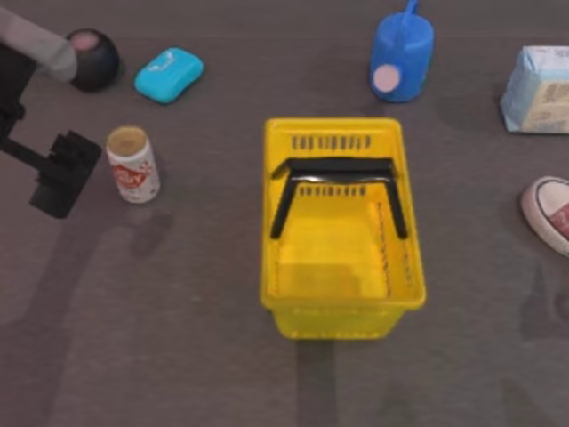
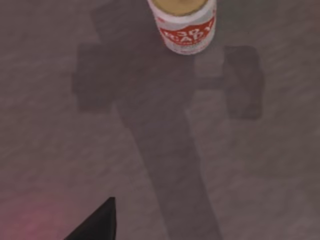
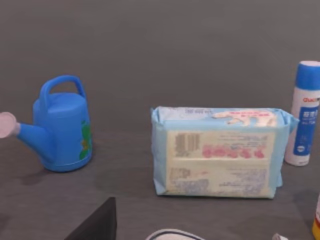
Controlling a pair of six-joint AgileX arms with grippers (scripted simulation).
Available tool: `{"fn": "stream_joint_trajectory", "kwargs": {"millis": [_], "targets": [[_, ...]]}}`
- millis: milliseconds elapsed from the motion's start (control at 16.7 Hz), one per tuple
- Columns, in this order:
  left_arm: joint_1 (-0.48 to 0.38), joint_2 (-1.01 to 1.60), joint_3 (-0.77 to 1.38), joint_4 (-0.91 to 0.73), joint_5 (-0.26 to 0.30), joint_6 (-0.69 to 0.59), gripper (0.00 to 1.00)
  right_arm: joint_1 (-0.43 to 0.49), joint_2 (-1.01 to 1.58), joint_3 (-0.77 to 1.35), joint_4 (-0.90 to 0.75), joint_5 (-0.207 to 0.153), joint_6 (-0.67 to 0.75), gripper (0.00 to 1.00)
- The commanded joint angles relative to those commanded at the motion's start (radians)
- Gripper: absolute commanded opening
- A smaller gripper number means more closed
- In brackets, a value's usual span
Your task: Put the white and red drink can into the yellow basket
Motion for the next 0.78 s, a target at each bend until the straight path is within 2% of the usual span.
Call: {"fn": "stream_joint_trajectory", "kwargs": {"millis": [420, 780], "targets": [[-0.029, 0.680, 0.640, -0.322, -0.020, 0.170, 1.00, 0.000, 0.000, 0.000, 0.000, 0.000, 0.000, 1.00], [-0.027, 1.036, 0.982, -0.449, -0.042, 0.254, 1.00, 0.000, 0.000, 0.000, 0.000, 0.000, 0.000, 1.00]]}}
